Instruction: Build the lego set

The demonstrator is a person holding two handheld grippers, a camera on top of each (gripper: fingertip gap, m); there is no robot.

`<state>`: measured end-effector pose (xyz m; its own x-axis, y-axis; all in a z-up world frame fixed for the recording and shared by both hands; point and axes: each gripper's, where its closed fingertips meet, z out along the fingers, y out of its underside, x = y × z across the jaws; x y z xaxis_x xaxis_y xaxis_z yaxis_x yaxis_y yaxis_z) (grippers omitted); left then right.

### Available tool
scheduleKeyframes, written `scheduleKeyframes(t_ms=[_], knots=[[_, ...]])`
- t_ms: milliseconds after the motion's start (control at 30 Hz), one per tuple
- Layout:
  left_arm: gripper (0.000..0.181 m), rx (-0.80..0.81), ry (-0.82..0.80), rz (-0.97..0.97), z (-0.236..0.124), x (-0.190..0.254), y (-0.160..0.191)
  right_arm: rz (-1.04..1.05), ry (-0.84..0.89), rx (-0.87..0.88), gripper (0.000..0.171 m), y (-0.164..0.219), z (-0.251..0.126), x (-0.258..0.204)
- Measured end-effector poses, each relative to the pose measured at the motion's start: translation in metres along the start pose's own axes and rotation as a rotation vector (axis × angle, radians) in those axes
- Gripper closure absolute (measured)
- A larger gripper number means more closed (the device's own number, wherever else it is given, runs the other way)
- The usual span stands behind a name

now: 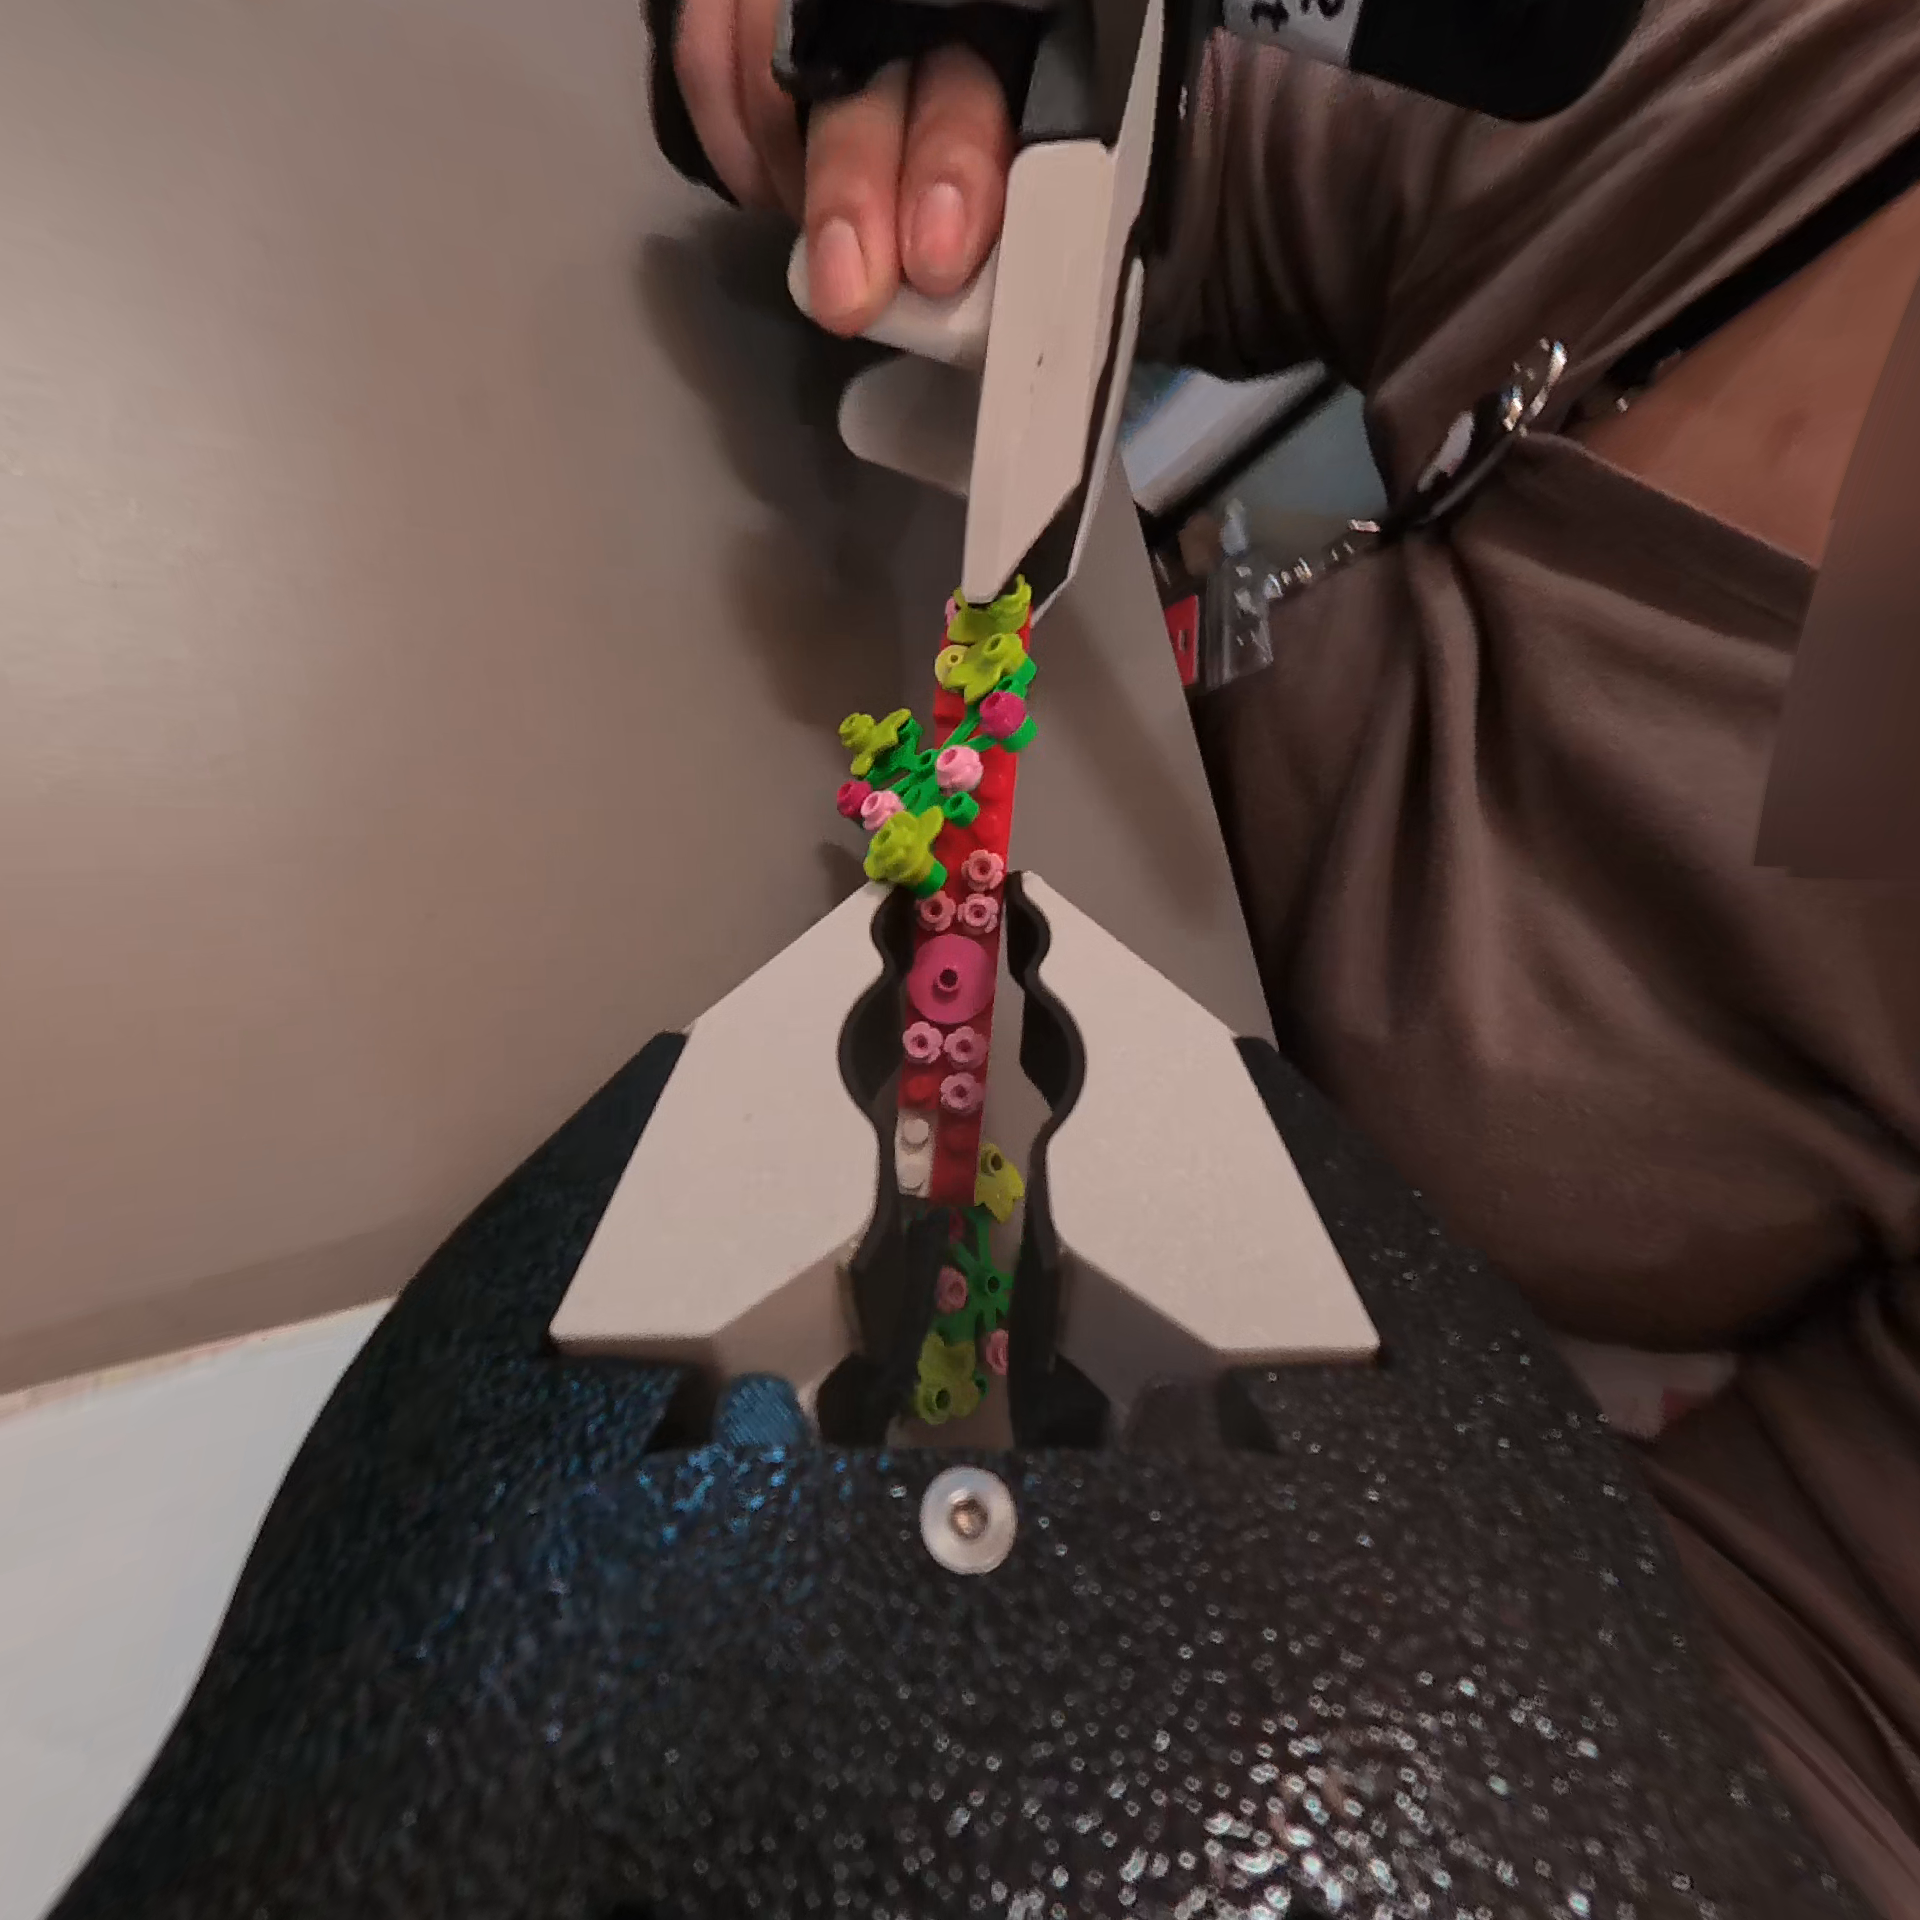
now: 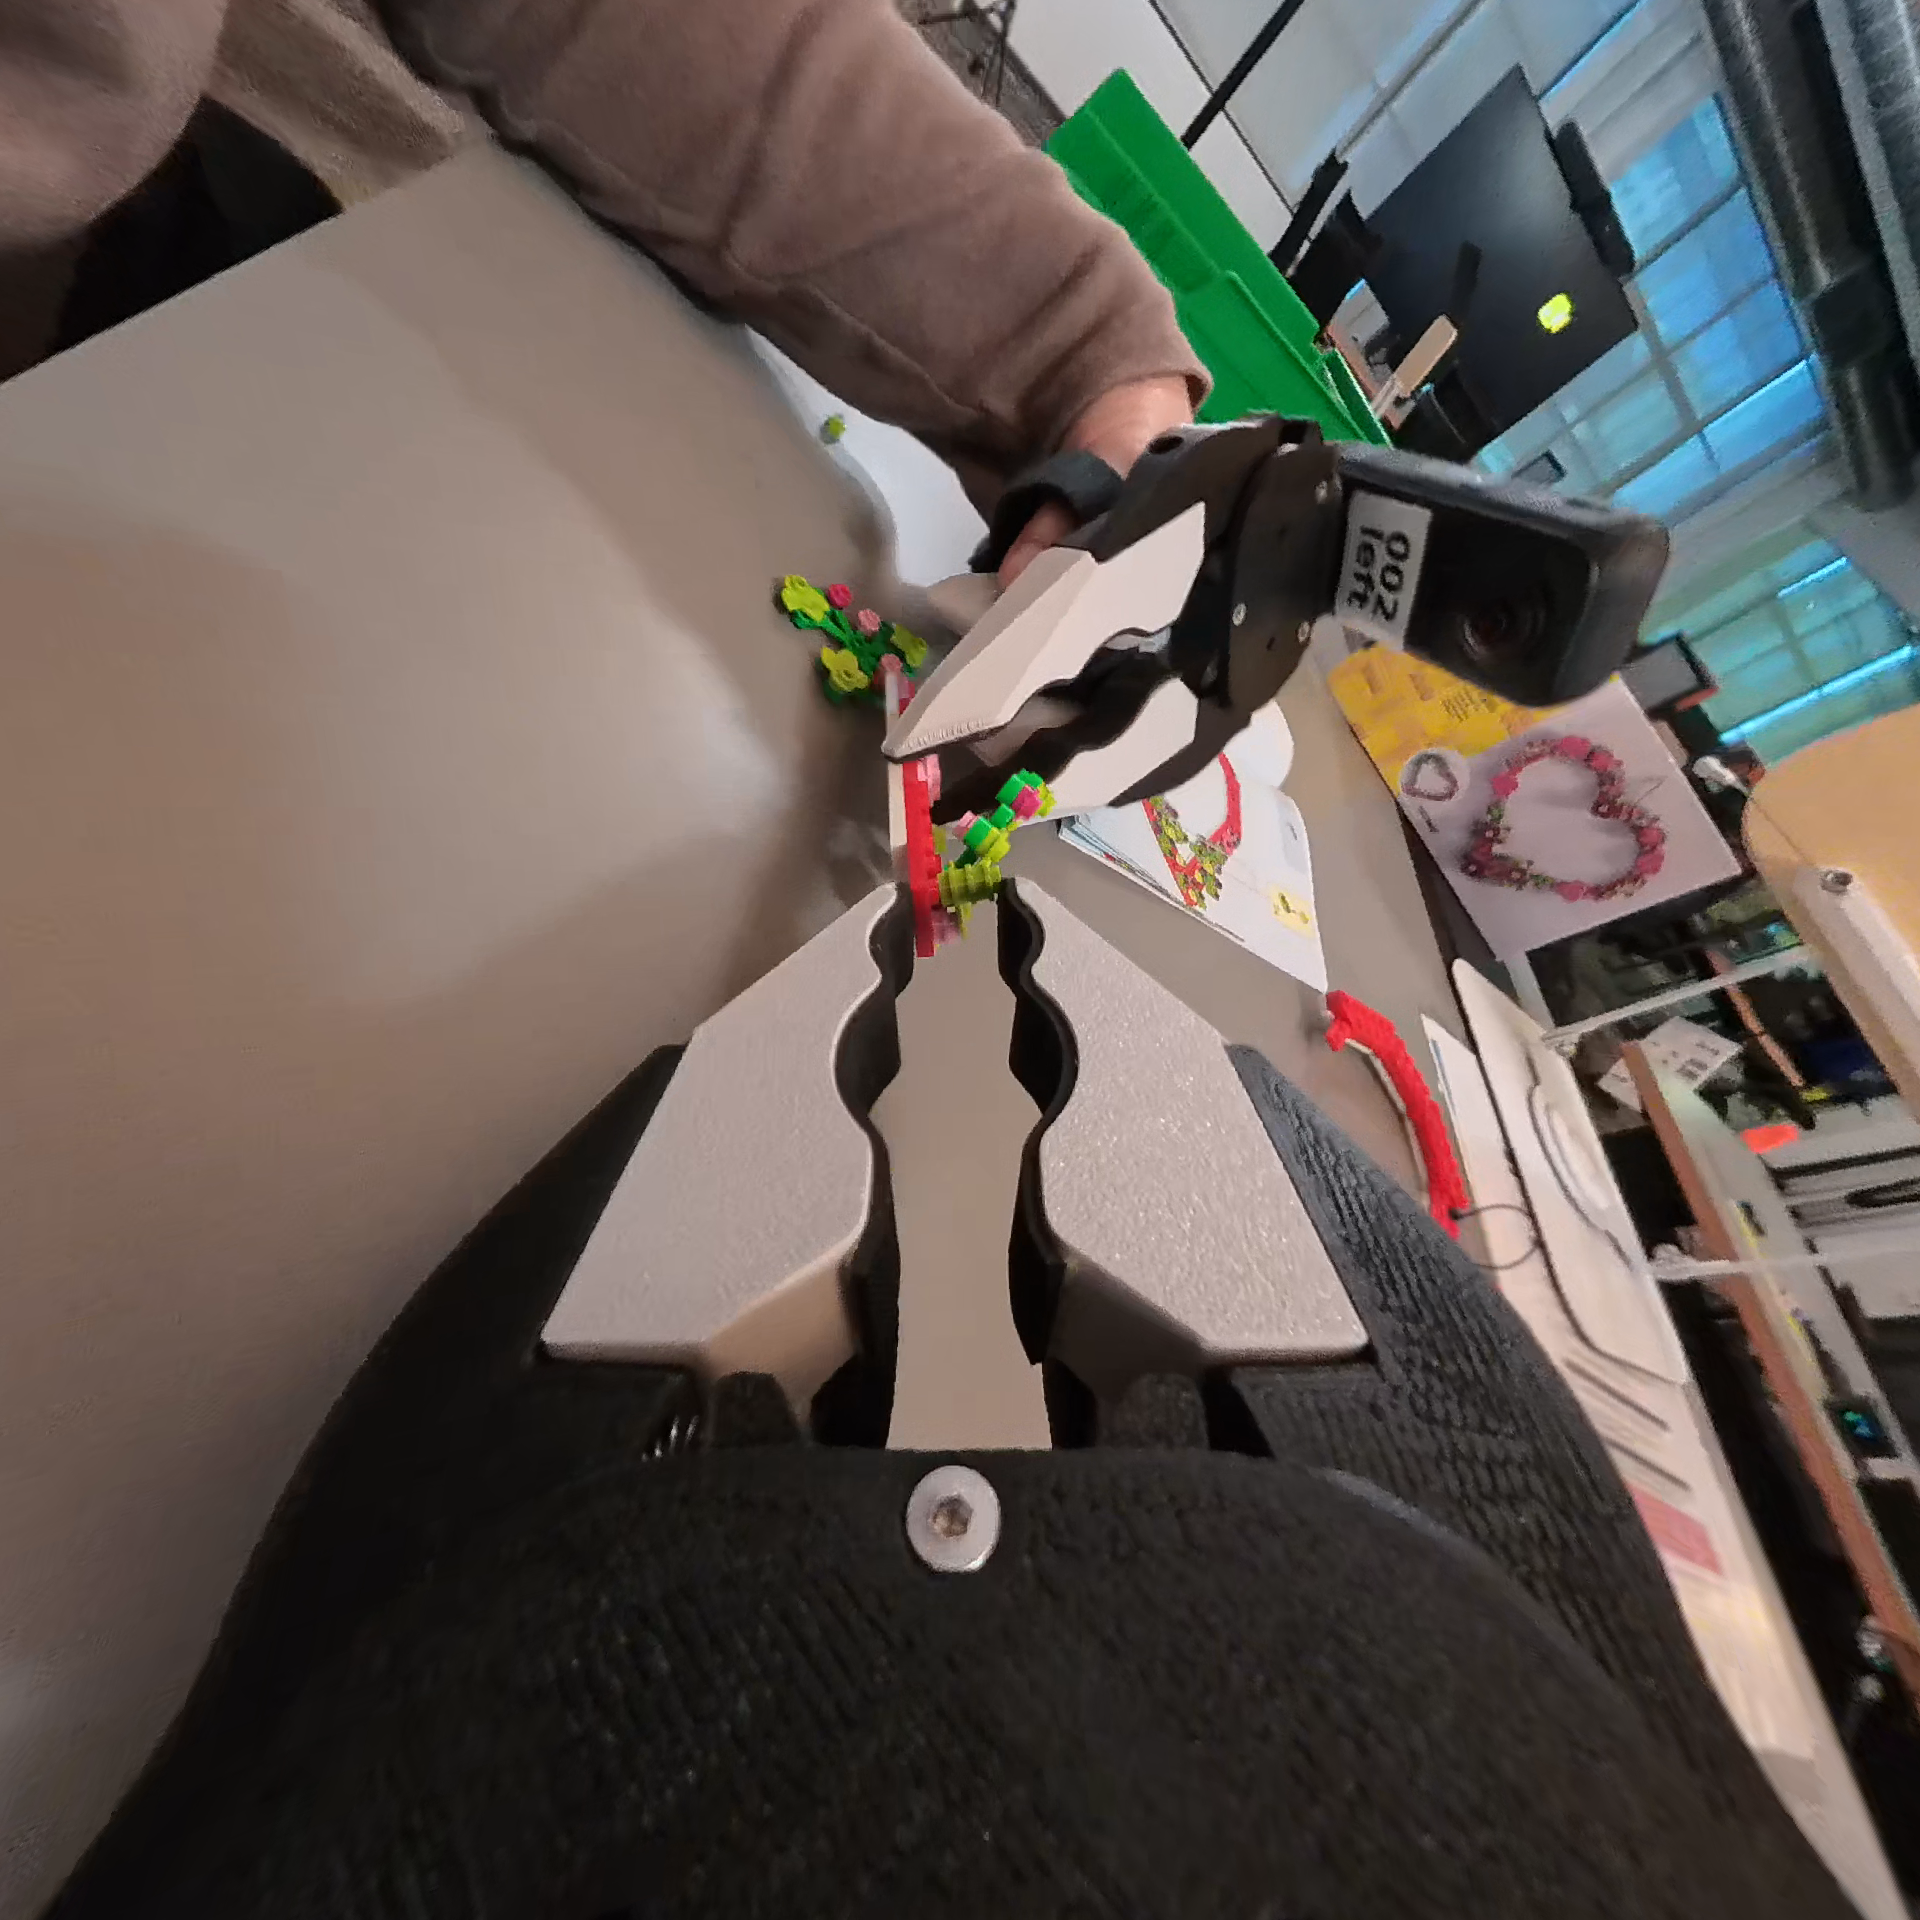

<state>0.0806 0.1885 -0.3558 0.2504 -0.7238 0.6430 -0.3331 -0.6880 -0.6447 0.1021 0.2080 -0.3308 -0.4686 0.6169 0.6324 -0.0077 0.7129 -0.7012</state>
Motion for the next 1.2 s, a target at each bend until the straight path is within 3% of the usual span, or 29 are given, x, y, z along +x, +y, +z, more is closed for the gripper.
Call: scheduleKeyframes(t_ms=[233,333,433,533,600,700,867,1000,1200], knots=[[0.146,-0.021,-0.289,0.037,-0.01,-0.013,0.016,0.064,-0.026,0.024,0.158,0.001,-0.002,0.001],[0.134,-0.035,-0.503,0.111,-0.018,-0.016,0.019,0.095,-0.037,0.043,0.158,-0.001,-0.003,0.002],[0.119,-0.025,-0.806,0.281,-0.028,-0.018,0.009,0.154,-0.028,0.089,0.157,-0.007,-0.007,0.007],[0.103,0.023,-0.94,0.5,-0.017,-0.005,-0.009,0.199,-0.014,0.118,0.157,-0.008,-0.01,0.014],[0.108,0.069,-1.012,0.645,-0.012,-0.001,-0.025,0.221,-0.013,0.135,0.157,-0.01,-0.012,0.015],[0.133,0.116,-1.064,0.822,-0.006,0.007,-0.041,0.243,-0.018,0.158,0.157,-0.012,-0.012,0.015],[0.168,0.092,-1.068,0.939,0.004,0.013,-0.042,0.258,-0.039,0.195,0.157,-0.019,-0.012,0.012],[0.172,0.117,-1.059,0.998,0.007,0.022,-0.044,0.25,-0.055,0.251,0.157,-0.025,-0.017,0.011],[0.173,0.269,-0.917,1.038,0.014,0.042,-0.049,0.231,-0.084,0.389,0.157,-0.046,-0.027,0.006]])
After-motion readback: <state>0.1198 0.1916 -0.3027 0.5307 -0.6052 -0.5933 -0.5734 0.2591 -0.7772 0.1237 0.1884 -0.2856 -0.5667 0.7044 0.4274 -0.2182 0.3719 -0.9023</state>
